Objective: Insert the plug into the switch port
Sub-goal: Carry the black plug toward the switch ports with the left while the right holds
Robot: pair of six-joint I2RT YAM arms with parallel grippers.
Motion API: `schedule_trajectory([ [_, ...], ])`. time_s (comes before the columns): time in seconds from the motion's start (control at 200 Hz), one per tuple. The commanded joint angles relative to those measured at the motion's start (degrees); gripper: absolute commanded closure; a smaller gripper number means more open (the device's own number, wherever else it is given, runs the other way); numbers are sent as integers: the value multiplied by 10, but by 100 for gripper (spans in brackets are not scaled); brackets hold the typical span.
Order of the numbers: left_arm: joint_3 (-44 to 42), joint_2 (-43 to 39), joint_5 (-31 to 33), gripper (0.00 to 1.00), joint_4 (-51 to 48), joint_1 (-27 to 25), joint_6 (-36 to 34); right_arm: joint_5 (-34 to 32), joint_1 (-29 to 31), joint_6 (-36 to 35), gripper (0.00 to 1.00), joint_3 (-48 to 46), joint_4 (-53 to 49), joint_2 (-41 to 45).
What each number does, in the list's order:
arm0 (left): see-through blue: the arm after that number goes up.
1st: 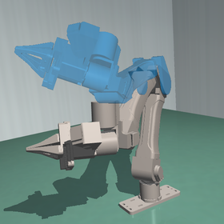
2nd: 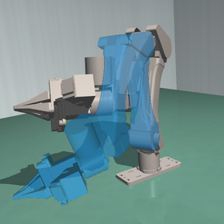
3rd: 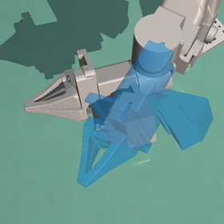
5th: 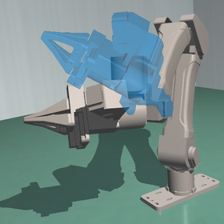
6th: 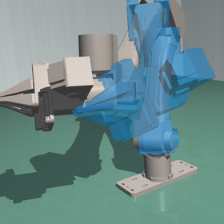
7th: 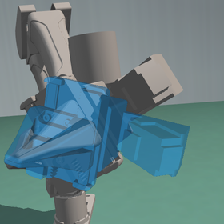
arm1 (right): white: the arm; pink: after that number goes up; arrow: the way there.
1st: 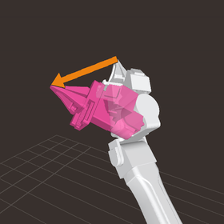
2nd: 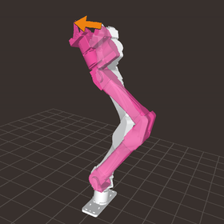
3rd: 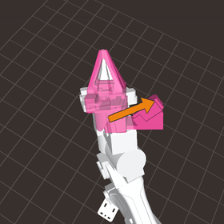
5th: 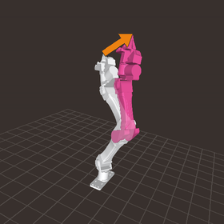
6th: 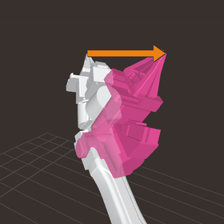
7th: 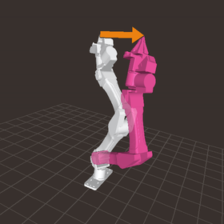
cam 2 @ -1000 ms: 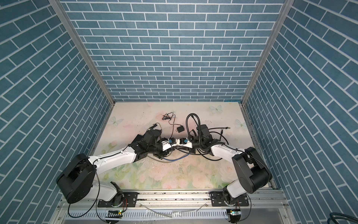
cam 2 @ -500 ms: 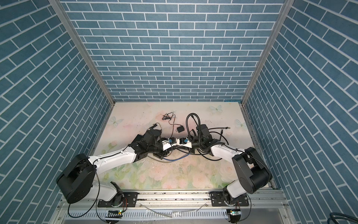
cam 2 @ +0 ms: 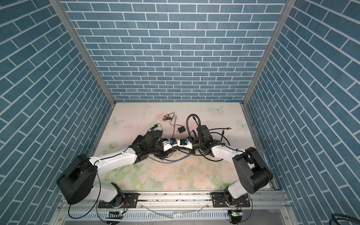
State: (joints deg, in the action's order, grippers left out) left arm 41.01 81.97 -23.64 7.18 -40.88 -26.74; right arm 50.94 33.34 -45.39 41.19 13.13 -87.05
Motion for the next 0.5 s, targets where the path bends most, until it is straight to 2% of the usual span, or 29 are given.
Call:
schedule_trajectory([
  [0.0, 12, -4, 36, 36, -18, -3, 68, -36, 10, 26, 100, 6, 19, -13],
  [0.115, 31, -5, 54, 25, -81, 5, 146, -86, 13, 66, 100, 3, 36, -16],
  [0.135, 33, -5, 52, 15, -92, 7, 159, -94, 14, 70, 100, 1, 37, -16],
  [0.145, 34, -5, 52, 5, -97, 8, 166, -99, 15, 72, 100, 0, 38, -16],
  [0.16, 35, -5, 52, 1, -103, 10, 174, -107, 17, 75, 100, -1, 39, -16],
  [0.335, -2, -37, 87, 0, -93, 12, 248, -215, 46, 118, 100, -10, 34, -17],
  [0.495, -47, -80, 189, 0, -75, 12, 320, -283, 69, 170, 100, -27, 64, -29],
])
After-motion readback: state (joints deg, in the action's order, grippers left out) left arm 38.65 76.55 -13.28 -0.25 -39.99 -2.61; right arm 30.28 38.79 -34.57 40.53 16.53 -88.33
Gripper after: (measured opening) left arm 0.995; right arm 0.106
